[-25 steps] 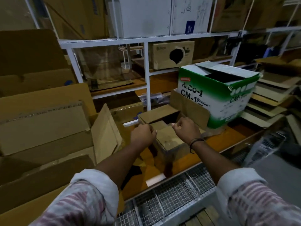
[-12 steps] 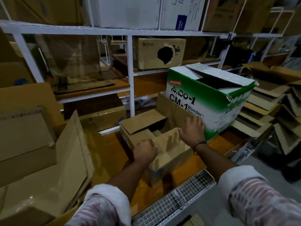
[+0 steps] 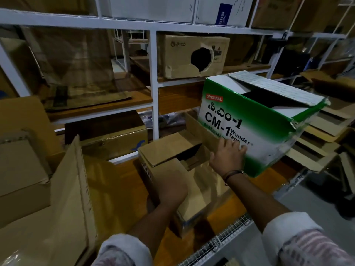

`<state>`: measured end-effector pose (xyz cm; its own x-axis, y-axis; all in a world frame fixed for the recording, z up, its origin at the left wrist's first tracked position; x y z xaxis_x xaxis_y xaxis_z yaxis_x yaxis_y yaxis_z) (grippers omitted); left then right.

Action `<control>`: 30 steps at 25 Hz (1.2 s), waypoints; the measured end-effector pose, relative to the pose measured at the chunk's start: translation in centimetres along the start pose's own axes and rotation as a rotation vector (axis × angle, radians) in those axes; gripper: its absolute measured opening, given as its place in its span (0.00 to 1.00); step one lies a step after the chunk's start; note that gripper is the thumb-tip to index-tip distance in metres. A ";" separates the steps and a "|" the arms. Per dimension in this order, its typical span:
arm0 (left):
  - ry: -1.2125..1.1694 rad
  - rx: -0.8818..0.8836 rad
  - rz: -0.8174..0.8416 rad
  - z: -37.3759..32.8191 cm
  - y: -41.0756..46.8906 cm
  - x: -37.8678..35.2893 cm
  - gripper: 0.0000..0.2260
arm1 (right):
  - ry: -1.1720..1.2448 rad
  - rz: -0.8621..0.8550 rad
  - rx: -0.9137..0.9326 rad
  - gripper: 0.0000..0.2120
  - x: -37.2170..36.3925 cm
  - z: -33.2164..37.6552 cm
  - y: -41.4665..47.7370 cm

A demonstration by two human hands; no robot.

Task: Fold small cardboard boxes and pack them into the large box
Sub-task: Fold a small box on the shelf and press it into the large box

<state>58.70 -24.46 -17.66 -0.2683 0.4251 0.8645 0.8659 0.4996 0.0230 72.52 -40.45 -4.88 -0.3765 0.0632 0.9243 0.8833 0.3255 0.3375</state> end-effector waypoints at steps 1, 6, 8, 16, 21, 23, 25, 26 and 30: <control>0.003 0.000 -0.019 0.1 0.0 0.0 0.16 | 0.028 -0.013 0.033 0.23 0.1 1.3 -0.5; 0.141 -0.079 -0.070 0.1 -0.5 -0.3 0.18 | 0.180 0.189 0.270 0.16 -5.3 6.8 -4.2; 0.176 -0.091 -0.084 0.1 -0.7 -0.4 0.19 | 0.207 0.257 0.331 0.14 -7.9 6.8 -4.1; 0.229 -0.042 -0.185 -0.5 -1.6 -0.4 0.17 | 0.304 0.552 0.288 0.41 -13.6 1.2 -0.6; 0.273 0.061 -0.267 -1.6 -2.6 -1.0 0.14 | 0.240 0.520 0.361 0.42 -13.1 1.4 -0.3; 0.276 0.088 -0.279 -1.8 -3.1 -1.3 0.14 | 0.236 0.519 0.378 0.43 -13.2 1.4 -0.5; 0.273 0.116 -0.283 -2.1 -3.5 -1.4 0.15 | 0.210 0.504 0.414 0.44 -13.1 1.4 -0.6; 0.271 0.139 -0.268 -2.2 -3.6 -1.6 0.17 | 0.198 0.492 0.431 0.45 -13.0 1.4 -0.6; 0.225 0.260 -0.159 -3.5 -5.0 -3.0 0.29 | 0.138 0.425 0.506 0.46 -12.2 1.2 -1.2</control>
<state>56.60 -30.88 -18.58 -0.2658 0.1649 0.9498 0.6770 0.7333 0.0621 75.67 -40.46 -16.77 0.0439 0.1737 0.9838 0.6945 0.7026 -0.1550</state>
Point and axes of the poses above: each hand's wrist, its own y-axis towards the middle knuckle, its own x-axis out of the back of the hand, z = x × y, the point moved 10 cm from there along y, towards the middle knuckle, and after that the axes turned 5 degrees about -y, right-handed, at the moved point
